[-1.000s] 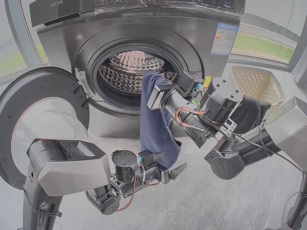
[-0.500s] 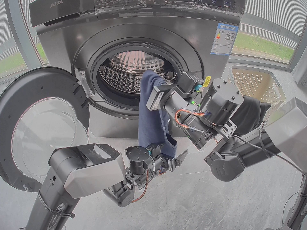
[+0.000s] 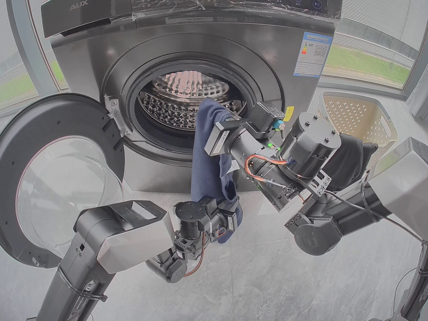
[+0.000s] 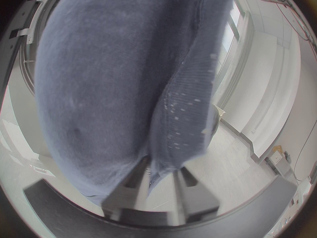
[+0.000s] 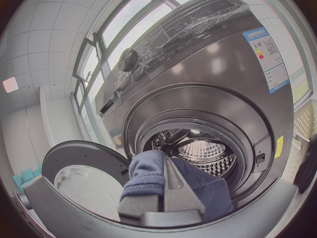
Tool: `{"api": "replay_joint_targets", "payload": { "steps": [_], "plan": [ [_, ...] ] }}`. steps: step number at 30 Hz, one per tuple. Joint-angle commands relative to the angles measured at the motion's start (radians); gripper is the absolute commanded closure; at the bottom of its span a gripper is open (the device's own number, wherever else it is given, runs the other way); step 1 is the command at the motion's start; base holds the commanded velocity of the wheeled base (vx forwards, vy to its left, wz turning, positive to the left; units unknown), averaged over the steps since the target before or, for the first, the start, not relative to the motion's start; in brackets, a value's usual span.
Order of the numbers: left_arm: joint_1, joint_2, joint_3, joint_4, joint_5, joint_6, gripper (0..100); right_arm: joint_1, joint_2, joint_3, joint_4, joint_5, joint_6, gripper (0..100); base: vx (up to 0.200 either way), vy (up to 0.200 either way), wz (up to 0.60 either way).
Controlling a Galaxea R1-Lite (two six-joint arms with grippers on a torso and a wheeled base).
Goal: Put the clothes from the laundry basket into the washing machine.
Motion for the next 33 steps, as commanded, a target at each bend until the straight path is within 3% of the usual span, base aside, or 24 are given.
{"api": "replay_joint_targets", "payload": {
  "steps": [1,8,14,15,17,18,21,22,24,28,33],
  "plan": [
    [0.011,-0.004,0.001,-0.003,0.010,-0.001,100,0.000,-0.004,0.006,-0.001,0.002,-0.001,100,0.000,0.000,0.00],
    [0.020,-0.031,0.055,-0.037,0.019,0.005,100,-0.012,-0.008,0.026,-0.012,0.000,-0.001,100,0.000,0.000,0.00],
    [0.022,-0.243,0.340,-0.081,-0.015,0.002,100,-0.080,-0.046,0.083,-0.010,0.002,-0.001,100,0.000,0.000,0.00],
    [0.026,-0.329,0.442,-0.081,-0.050,0.007,100,-0.103,-0.068,0.118,-0.009,0.003,-0.001,100,0.000,0.000,0.00],
    [0.034,-0.381,0.495,-0.081,-0.068,0.008,100,-0.121,-0.088,0.147,-0.007,0.011,-0.001,100,0.000,0.000,0.00],
    [0.046,-0.498,0.609,-0.081,-0.101,0.007,100,-0.156,-0.126,0.206,-0.004,0.015,-0.001,100,0.000,0.000,0.00],
    [0.058,-0.594,0.695,-0.081,-0.139,0.005,100,-0.184,-0.174,0.270,-0.004,0.031,0.001,100,0.000,0.000,0.00],
    [0.072,-0.677,0.756,-0.081,-0.173,0.004,100,-0.203,-0.220,0.328,-0.004,0.051,0.002,100,0.000,0.000,0.00],
    [0.080,-0.711,0.776,-0.081,-0.183,0.001,100,-0.210,-0.237,0.351,-0.003,0.060,0.007,100,0.000,0.000,0.00],
    [0.147,-0.887,0.842,-0.080,-0.269,-0.013,100,-0.249,-0.324,0.508,0.003,0.140,0.028,100,0.000,0.000,0.00],
    [0.215,-0.941,0.807,-0.080,-0.285,-0.022,100,-0.252,-0.356,0.594,-0.012,0.147,0.031,100,0.000,0.000,0.00]
  ]
}}
